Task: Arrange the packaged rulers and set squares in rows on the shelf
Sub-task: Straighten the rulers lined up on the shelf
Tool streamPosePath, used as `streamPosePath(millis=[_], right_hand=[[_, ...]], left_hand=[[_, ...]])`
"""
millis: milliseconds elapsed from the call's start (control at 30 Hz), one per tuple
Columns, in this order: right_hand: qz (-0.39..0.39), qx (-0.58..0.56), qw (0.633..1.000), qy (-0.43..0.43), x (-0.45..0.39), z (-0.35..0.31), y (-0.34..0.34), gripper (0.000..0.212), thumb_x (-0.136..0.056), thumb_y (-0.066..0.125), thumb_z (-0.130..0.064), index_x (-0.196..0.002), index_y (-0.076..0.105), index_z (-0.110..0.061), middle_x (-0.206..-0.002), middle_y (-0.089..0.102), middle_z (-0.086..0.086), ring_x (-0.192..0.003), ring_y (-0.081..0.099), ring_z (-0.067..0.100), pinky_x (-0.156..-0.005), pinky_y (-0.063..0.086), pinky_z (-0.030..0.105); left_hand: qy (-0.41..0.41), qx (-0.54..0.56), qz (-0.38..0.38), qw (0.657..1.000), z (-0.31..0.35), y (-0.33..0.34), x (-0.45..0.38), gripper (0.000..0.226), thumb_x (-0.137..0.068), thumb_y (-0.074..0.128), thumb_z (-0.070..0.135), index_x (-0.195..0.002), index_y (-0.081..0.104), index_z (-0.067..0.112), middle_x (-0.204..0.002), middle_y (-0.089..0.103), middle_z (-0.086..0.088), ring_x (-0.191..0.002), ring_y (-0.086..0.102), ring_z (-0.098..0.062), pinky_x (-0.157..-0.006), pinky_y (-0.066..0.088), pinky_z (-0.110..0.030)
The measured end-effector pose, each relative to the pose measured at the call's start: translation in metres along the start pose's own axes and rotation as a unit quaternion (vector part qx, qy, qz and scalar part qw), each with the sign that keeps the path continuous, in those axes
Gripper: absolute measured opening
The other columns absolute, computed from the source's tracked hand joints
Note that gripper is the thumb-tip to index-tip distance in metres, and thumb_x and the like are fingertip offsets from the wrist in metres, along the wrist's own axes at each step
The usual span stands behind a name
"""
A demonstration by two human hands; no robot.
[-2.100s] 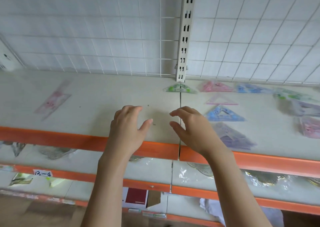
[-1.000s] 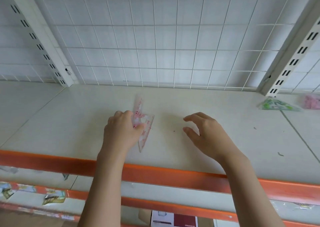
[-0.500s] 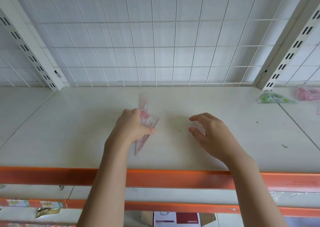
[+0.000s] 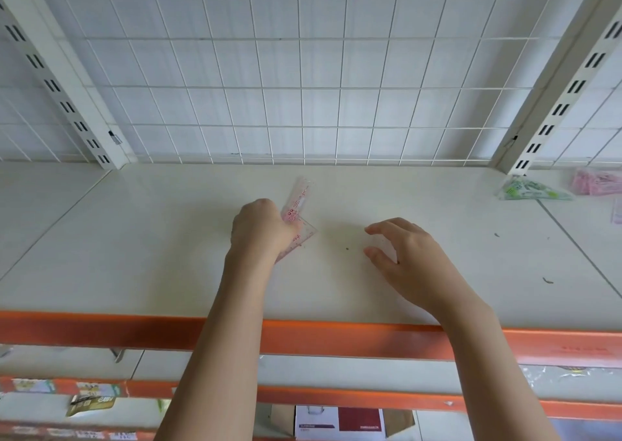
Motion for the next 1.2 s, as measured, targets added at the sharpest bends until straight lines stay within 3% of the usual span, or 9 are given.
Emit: streamPosePath(millis=[100, 200, 300, 400, 567, 667, 800, 933, 1200], right_hand=[[0.004, 0.0, 1.0, 0.002, 0.003, 0.003, -0.005, 0.032, -0.093, 0.055, -0.03, -0.122, 0.058, -0.02, -0.123, 0.057, -0.004, -0.094, 0.053, 0.015, -0.09, 0.041, 0.032], [0.006, 0.001, 1.0, 0.006, 0.005, 0.007, -0.009, 0.032, -0.093, 0.055, -0.03, -0.122, 0.058, -0.019, -0.124, 0.057, -0.003, -0.096, 0.054, 0.019, -0.089, 0.041, 0.032], [0.006, 0.004, 1.0, 0.0, 0.008, 0.008, -0.011, 0.032, -0.093, 0.055, -0.03, -0.122, 0.058, -0.019, -0.124, 0.057, -0.003, -0.083, 0.047, 0.014, -0.089, 0.042, 0.033], [-0.003, 0.009, 1.0, -0.005, 0.009, 0.007, -0.011, 0.032, -0.093, 0.055, -0.031, -0.123, 0.058, -0.02, -0.124, 0.056, -0.003, -0.08, 0.041, 0.01, -0.087, 0.041, 0.031], [-0.017, 0.002, 1.0, -0.016, -0.008, -0.018, -0.007, 0.03, -0.093, 0.055, -0.03, -0.12, 0.06, -0.018, -0.112, 0.063, 0.0, -0.095, 0.057, 0.017, -0.083, 0.044, 0.028], [-0.033, 0.008, 0.999, -0.007, -0.029, -0.046, 0.007, 0.031, -0.094, 0.052, -0.034, -0.119, 0.06, -0.016, -0.11, 0.061, 0.002, -0.097, 0.056, 0.019, -0.082, 0.044, 0.029], [-0.112, 0.086, 0.988, 0.059, -0.051, -0.079, 0.035, 0.06, -0.09, 0.046, -0.056, -0.124, 0.048, -0.008, -0.125, 0.047, 0.011, -0.118, 0.046, 0.029, -0.089, 0.04, 0.037], [-0.165, 0.16, 0.965, 0.125, -0.064, -0.091, 0.055, 0.096, -0.07, 0.053, -0.078, -0.132, 0.036, -0.007, -0.128, 0.043, 0.01, -0.119, 0.046, 0.026, -0.08, 0.037, 0.033], [-0.257, 0.15, 0.948, 0.109, -0.068, -0.099, 0.054, 0.104, -0.065, 0.067, -0.071, -0.138, 0.032, -0.006, -0.135, 0.038, 0.008, -0.127, 0.039, 0.026, -0.092, 0.038, 0.034]], left_hand=[[-0.011, -0.016, -0.011, 1.0, -0.001, 0.006, -0.006, 0.034, -0.086, 0.06, 0.04, -0.08, 0.048, 0.01, -0.103, 0.063, -0.017, -0.098, 0.059, -0.037, -0.071, 0.044, -0.034], [-0.016, -0.022, -0.043, 0.999, -0.003, 0.009, -0.008, 0.036, -0.088, 0.057, 0.043, -0.08, 0.046, 0.01, -0.101, 0.062, -0.017, -0.1, 0.058, -0.037, -0.08, 0.048, -0.037], [-0.02, 0.005, -0.049, 0.999, -0.006, 0.006, -0.007, 0.035, -0.091, 0.051, 0.029, -0.068, 0.046, 0.003, -0.064, 0.047, -0.012, -0.065, 0.05, -0.032, -0.059, 0.04, -0.031], [-0.012, 0.052, -0.006, 0.999, -0.011, -0.001, 0.0, 0.038, -0.087, 0.048, 0.013, -0.054, 0.031, 0.013, -0.054, 0.03, -0.004, -0.051, 0.028, -0.023, -0.047, 0.02, -0.026], [-0.008, 0.177, 0.052, 0.983, -0.036, -0.018, 0.016, 0.021, -0.089, 0.047, 0.018, -0.069, 0.049, 0.021, -0.086, 0.066, -0.005, -0.081, 0.061, -0.027, -0.065, 0.042, -0.029], [-0.013, 0.242, 0.085, 0.966, -0.048, -0.03, 0.031, 0.016, -0.091, 0.046, 0.017, -0.077, 0.051, 0.022, -0.087, 0.069, -0.001, -0.08, 0.066, -0.024, -0.068, 0.044, -0.029], [-0.022, 0.285, 0.125, 0.95, -0.066, -0.044, 0.045, 0.015, -0.092, 0.047, 0.017, -0.08, 0.05, 0.025, -0.08, 0.066, 0.003, -0.064, 0.065, -0.02, -0.057, 0.046, -0.028], [-0.035, 0.31, 0.136, 0.94, -0.085, -0.051, 0.051, 0.02, -0.092, 0.05, 0.016, -0.076, 0.048, 0.028, -0.078, 0.066, 0.002, -0.057, 0.063, -0.021, -0.071, 0.053, -0.039], [-0.048, 0.317, 0.124, 0.939, -0.1, -0.05, 0.052, 0.006, -0.092, 0.051, 0.017, -0.088, 0.054, 0.022, -0.081, 0.067, 0.0, -0.057, 0.062, -0.019, -0.066, 0.051, -0.032]])
Point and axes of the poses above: each hand's wrist, its own x-axis away from the middle knuckle, its own y-axis out of the palm, z = x × y, the point moved 6 cm from there along -x, towards the middle knuckle
